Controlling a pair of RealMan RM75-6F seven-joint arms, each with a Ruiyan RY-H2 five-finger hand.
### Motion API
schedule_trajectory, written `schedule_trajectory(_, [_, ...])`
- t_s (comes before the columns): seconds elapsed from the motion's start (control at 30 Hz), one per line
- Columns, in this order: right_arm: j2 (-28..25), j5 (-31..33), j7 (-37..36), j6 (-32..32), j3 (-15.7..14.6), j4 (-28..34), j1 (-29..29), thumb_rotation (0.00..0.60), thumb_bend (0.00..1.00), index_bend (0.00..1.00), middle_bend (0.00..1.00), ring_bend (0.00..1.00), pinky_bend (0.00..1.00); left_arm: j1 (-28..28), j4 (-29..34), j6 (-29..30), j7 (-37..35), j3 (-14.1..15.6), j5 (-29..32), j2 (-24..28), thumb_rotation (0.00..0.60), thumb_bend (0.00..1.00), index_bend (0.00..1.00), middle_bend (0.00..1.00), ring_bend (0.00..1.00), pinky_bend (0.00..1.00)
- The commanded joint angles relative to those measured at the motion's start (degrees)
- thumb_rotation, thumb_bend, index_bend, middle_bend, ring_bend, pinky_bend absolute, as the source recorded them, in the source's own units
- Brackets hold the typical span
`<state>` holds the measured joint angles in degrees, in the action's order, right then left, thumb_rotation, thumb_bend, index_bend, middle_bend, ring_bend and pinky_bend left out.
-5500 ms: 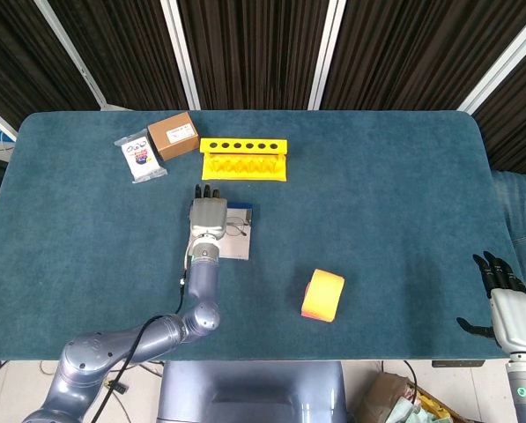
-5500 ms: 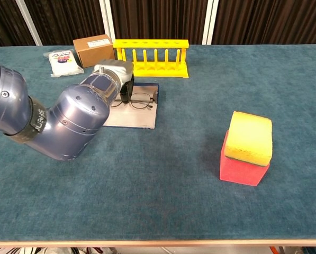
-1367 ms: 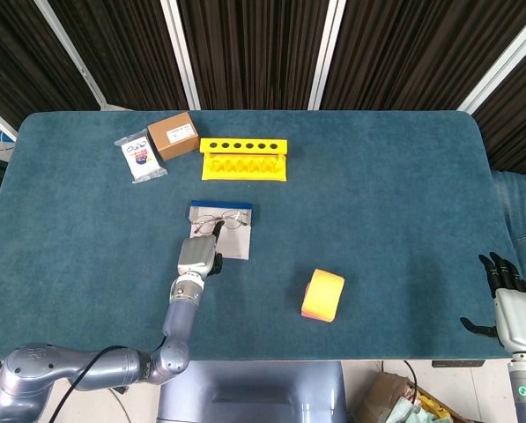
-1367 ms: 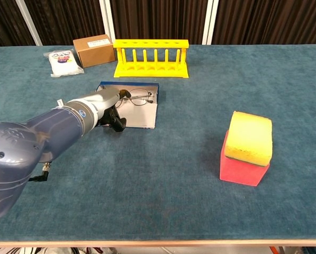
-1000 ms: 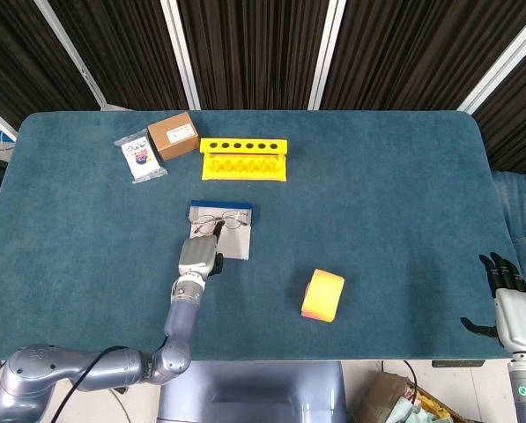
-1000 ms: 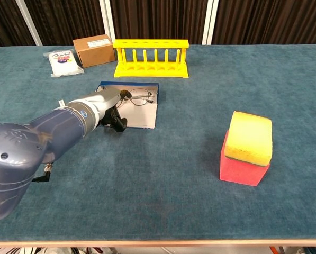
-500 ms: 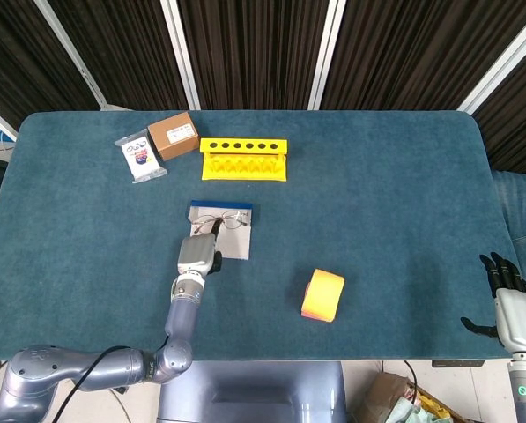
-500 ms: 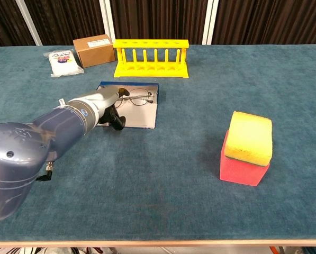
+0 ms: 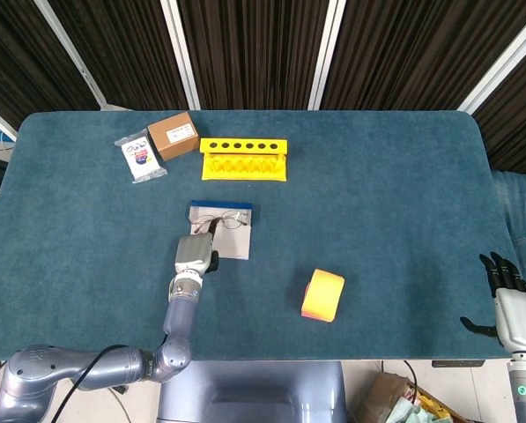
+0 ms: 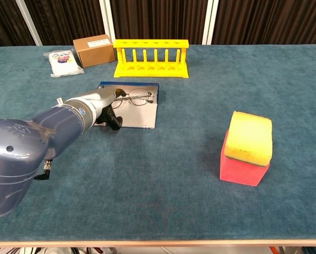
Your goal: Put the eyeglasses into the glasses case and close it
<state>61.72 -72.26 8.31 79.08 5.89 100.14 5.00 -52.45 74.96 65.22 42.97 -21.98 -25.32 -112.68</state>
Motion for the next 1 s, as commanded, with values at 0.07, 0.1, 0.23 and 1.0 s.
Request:
schedule_trajectory(0.07, [0.0, 0.1, 0.0, 0.0, 0.0, 0.1, 0.0, 0.6, 0.0, 0.0, 0.0, 0.0, 0.21, 0.0, -0.2, 0.1, 0.0, 0.0, -0.1, -0.1, 0.6, 0.57, 0.0, 0.87, 0.85, 0.83])
schedule_trajectory(0.1, [0.0, 0.1, 0.0, 0.0, 0.1, 0.1, 0.0, 0.6, 0.0, 0.0, 0.0, 0.0, 0.21, 0.0, -0.2, 0.1, 0.0, -0.1, -0.1, -0.2, 0.6, 0.57, 0.0, 0.87, 0.85, 0.83])
schedule_trajectory(0.23, [0.0, 0.1, 0.1, 0.0, 0.0, 0.0, 0.0, 0.6, 0.0, 0.0, 0.0, 0.0, 0.21, -0.1, -0.5, -0.1, 0.1, -0.2, 0.0, -0.4, 0.6, 0.57, 0.0, 0.87, 0.85, 0.83])
schedule_trajectory(1.0, [-0.2, 0.8, 0.2, -0.4, 0.1, 0.5, 0.1, 0.6, 0.0, 0.0, 0.0, 0.0, 0.21, -1.7, -4.7, 0.4, 2.3, -2.1, 1.0, -1.8, 0.6, 0.57, 0.0, 0.87, 0.86, 0.83])
